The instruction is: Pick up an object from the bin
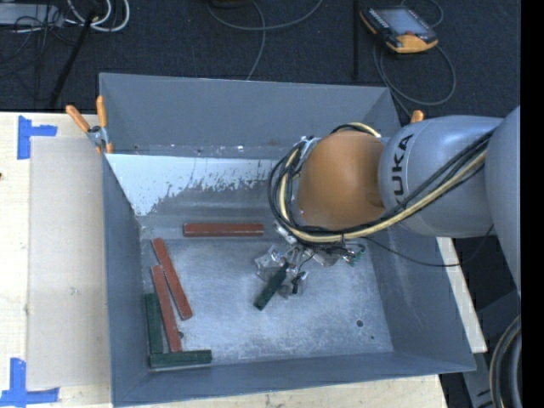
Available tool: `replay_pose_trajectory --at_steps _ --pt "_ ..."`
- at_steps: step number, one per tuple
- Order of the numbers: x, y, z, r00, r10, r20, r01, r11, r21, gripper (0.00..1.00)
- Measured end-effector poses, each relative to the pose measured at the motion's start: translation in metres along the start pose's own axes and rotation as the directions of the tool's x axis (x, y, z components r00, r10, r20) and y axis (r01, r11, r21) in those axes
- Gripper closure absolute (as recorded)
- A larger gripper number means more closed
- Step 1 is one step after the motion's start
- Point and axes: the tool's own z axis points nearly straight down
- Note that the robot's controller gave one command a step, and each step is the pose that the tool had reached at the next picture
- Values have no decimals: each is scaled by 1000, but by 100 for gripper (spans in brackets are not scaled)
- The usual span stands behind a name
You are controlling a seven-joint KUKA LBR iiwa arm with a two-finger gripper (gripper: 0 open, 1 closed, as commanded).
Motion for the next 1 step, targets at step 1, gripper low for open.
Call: replay_pose_trajectory --at_steps 1 --pt "38 -23 -127 997 -75 3 75 997 7 100"
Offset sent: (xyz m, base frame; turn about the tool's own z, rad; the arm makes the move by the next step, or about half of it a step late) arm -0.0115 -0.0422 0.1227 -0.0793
